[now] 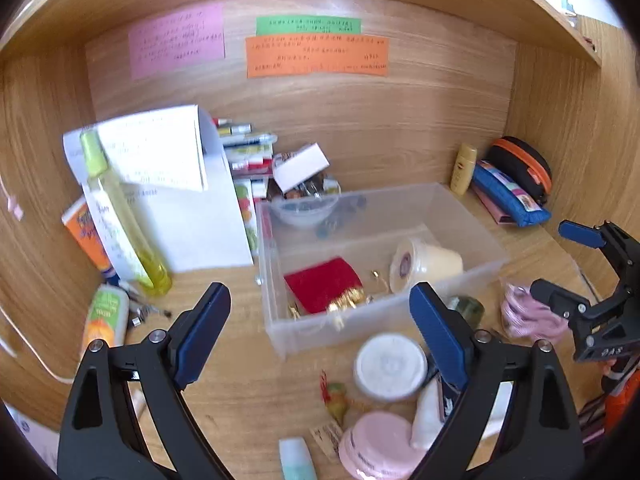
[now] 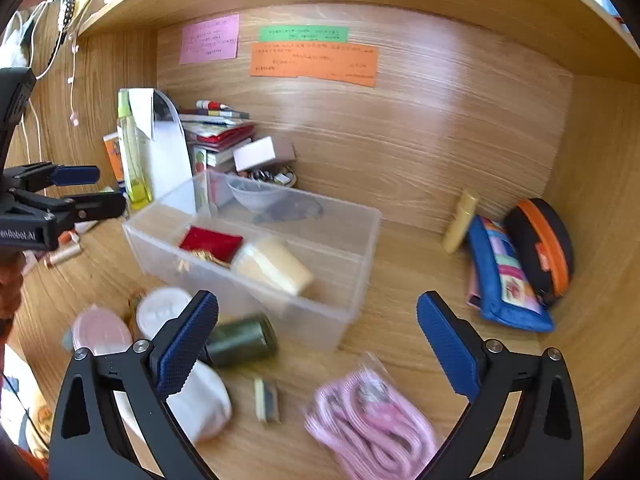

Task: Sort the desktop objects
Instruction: 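Move the left gripper to the light-blue bottle while the right approaches the pink rope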

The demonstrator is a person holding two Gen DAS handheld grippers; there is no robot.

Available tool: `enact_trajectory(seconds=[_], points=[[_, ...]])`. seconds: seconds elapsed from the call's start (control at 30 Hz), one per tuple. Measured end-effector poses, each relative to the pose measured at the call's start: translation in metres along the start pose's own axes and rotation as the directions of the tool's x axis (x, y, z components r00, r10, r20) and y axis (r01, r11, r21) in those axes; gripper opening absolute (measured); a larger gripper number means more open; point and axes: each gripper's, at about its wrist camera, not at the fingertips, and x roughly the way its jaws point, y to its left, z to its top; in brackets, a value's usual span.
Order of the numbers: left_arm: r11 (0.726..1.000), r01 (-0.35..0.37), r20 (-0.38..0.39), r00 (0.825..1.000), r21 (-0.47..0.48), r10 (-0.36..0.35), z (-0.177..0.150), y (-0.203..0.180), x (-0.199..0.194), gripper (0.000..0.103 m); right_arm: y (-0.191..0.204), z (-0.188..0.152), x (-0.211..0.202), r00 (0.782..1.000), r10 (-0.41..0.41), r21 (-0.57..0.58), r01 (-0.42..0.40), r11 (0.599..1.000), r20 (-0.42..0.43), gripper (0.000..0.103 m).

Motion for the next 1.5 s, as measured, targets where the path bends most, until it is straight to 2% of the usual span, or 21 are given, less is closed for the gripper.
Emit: enact_trajectory(seconds=[0.13,0.17,0.3,0.47,0.73,0.9,1.13,1.33,1.43,1.5], points=[[0.999,0.015,-0.039,0.999,-0.038,-0.017,-0.018,0.009,-0.003,0.092,-0.009,-0.012,-0.014,0.999,-0.032,-0.004,0.032,0.999,-0.011,0.099],[0.999,0.014,-0.053,0.998,-0.047,-0.017,-0.022,0.013,-0.003,0.095,-0.012,-0.015,-0.017,0.999,-0.037,-0.001,0.037,0.999,-0.014,0.1],[0.997,-0.054,-0.118,0.992,-0.06,0.047,-0.043,0.024,-0.005,0.098,-0.022,-0.028,-0.027,0.998,-0.061,0.013,0.061,0.998,-0.027,0.1],[0.99,-0.134,-0.159,0.979,-0.054,0.124,-0.069,0.03,-0.014,0.098,-0.03,-0.043,-0.028,0.994,-0.088,0.015,0.09,0.996,-0.068,0.1],[0.991,-0.13,-0.21,0.97,-0.039,0.119,-0.099,0.024,-0.018,0.098,-0.037,-0.066,-0.013,0.984,-0.076,0.045,0.084,0.995,-0.161,0.1],[0.991,-0.129,-0.257,0.96,-0.042,0.114,-0.116,0.025,-0.014,0.098,-0.033,-0.076,0.002,0.975,-0.051,-0.027,0.046,0.999,-0.217,0.1],[0.989,-0.131,-0.309,0.946,-0.072,0.103,-0.128,0.032,-0.001,0.098,-0.031,-0.08,0.037,0.941,-0.109,-0.139,0.067,0.988,-0.32,0.1],[0.987,-0.154,-0.328,0.936,-0.05,0.129,-0.128,0.035,0.013,0.098,-0.04,-0.072,0.053,0.937,-0.043,-0.109,0.006,0.994,-0.347,0.101],[0.984,-0.171,-0.32,0.936,-0.055,0.145,-0.127,0.035,0.016,0.098,-0.046,-0.069,0.061,0.931,0.005,-0.074,-0.035,0.997,-0.366,0.103],[0.983,-0.175,-0.312,0.939,-0.062,0.148,-0.126,0.036,0.016,0.098,-0.052,-0.068,0.067,0.919,0.056,-0.029,-0.073,0.997,-0.39,0.103]])
